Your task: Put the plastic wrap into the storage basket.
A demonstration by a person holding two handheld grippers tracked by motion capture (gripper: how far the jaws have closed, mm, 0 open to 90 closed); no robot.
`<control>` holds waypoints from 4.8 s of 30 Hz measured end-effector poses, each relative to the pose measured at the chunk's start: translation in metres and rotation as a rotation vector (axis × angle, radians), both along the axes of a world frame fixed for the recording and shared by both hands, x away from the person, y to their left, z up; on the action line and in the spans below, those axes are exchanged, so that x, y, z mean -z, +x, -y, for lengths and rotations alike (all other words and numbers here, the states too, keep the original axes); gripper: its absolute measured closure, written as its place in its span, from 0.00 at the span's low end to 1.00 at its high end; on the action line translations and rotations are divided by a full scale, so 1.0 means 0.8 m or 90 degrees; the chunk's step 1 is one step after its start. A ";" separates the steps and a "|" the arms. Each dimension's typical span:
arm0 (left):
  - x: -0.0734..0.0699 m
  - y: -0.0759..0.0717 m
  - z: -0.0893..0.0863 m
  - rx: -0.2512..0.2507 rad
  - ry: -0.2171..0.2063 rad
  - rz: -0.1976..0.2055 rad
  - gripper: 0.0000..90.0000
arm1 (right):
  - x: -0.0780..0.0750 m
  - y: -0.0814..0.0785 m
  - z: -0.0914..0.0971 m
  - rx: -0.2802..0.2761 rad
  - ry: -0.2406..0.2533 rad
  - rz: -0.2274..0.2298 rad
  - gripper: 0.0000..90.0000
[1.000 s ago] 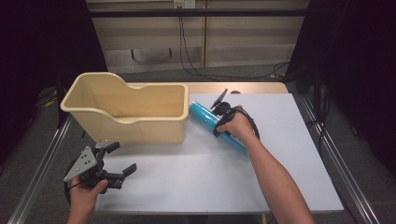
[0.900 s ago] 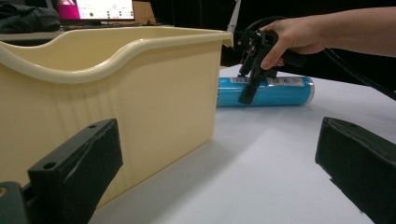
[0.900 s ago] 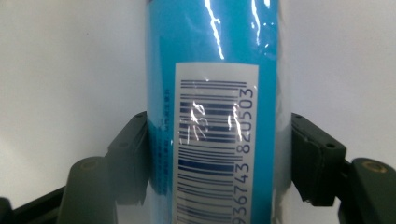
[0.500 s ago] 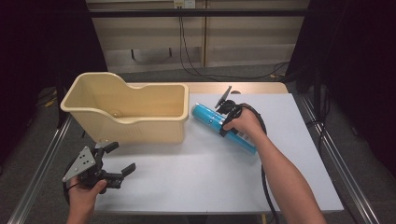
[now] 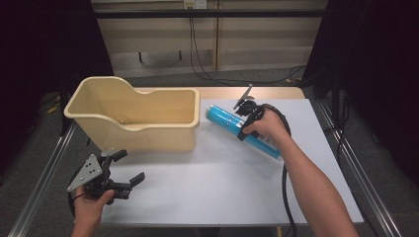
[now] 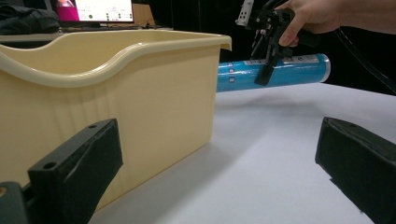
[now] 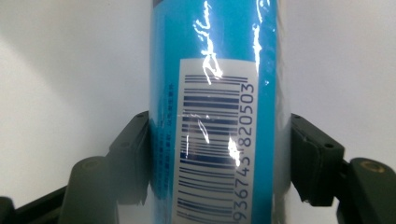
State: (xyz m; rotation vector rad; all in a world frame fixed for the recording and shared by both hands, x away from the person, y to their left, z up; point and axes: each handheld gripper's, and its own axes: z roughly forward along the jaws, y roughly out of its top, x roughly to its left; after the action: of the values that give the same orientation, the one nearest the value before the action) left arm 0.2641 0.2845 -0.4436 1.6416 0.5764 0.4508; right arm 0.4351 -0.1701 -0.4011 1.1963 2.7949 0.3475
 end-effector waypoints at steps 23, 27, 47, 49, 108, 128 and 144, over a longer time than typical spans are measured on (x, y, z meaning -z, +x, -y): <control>0.000 -0.001 0.002 0.005 -0.002 -0.002 0.00 | -0.058 -0.009 0.017 0.003 0.043 0.021 0.36; 0.000 -0.001 0.003 0.006 -0.004 -0.001 0.00 | -0.068 -0.009 0.016 0.002 0.046 0.026 0.36; 0.000 -0.002 0.005 0.012 -0.006 -0.002 0.00 | -0.112 -0.012 0.012 -0.012 0.070 0.049 0.36; 0.000 -0.002 0.005 0.012 -0.003 -0.004 0.00 | -0.116 -0.011 0.011 -0.016 0.067 0.053 0.36; 0.000 -0.003 0.009 0.029 -0.015 -0.008 0.00 | -0.182 0.010 -0.078 -0.104 0.089 0.097 0.36; 0.000 -0.003 0.007 0.028 -0.014 -0.007 0.00 | -0.174 0.012 -0.109 -0.141 0.088 0.095 0.36; -0.001 -0.003 0.008 0.028 -0.016 -0.008 0.00 | -0.168 0.010 -0.134 -0.185 0.089 0.096 0.36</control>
State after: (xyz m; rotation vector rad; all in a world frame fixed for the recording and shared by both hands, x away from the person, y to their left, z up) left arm 0.2620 0.2783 -0.4432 1.6311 0.5519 0.4000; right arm 0.4428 -0.0630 -0.2667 0.7453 2.8476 0.6340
